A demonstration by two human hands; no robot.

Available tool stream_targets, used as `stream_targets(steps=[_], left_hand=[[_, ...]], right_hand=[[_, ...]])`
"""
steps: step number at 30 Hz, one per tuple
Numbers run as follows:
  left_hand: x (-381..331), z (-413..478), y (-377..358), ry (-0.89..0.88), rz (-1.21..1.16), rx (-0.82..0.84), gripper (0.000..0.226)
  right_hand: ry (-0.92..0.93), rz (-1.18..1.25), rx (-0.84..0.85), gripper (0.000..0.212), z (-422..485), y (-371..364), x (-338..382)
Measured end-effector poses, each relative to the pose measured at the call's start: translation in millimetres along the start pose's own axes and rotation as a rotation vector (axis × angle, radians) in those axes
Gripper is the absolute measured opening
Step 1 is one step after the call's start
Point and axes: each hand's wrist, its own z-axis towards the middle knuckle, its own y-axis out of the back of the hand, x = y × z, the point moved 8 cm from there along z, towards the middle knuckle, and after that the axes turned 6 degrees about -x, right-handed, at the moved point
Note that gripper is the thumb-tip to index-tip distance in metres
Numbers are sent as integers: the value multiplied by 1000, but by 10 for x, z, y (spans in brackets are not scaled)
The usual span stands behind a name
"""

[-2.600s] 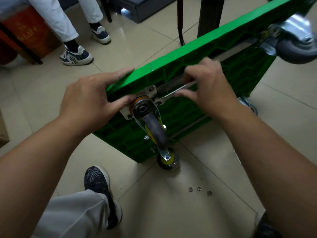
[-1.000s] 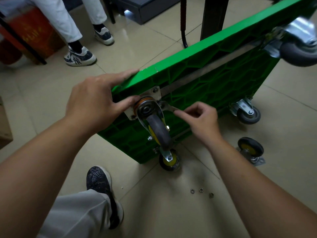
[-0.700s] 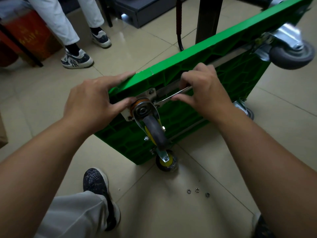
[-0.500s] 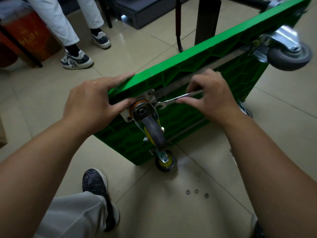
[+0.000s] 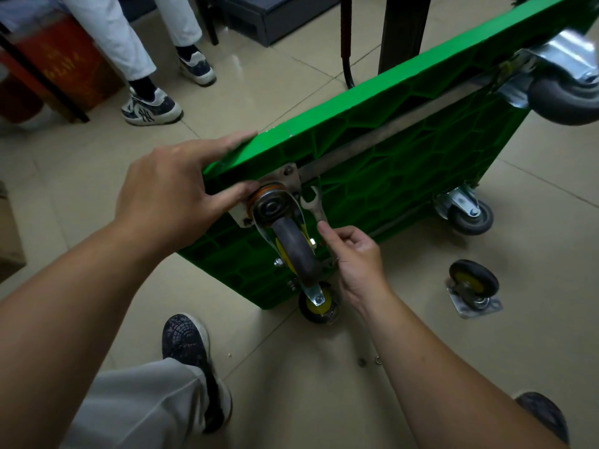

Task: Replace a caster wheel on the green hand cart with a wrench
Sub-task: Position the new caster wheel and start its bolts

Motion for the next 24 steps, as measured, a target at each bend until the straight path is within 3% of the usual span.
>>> stream_targets(steps=[11, 21, 24], left_hand=[[32, 5, -17, -10, -6, -2, 64], [58, 17, -31, -4, -13, 16, 65], [47, 14, -23, 3, -23, 11, 65]], right_hand=[[-31, -110, 30, 48, 119, -85, -203], [-78, -69, -23, 49, 86, -131, -250], [20, -208, -29, 35, 131, -61, -22]])
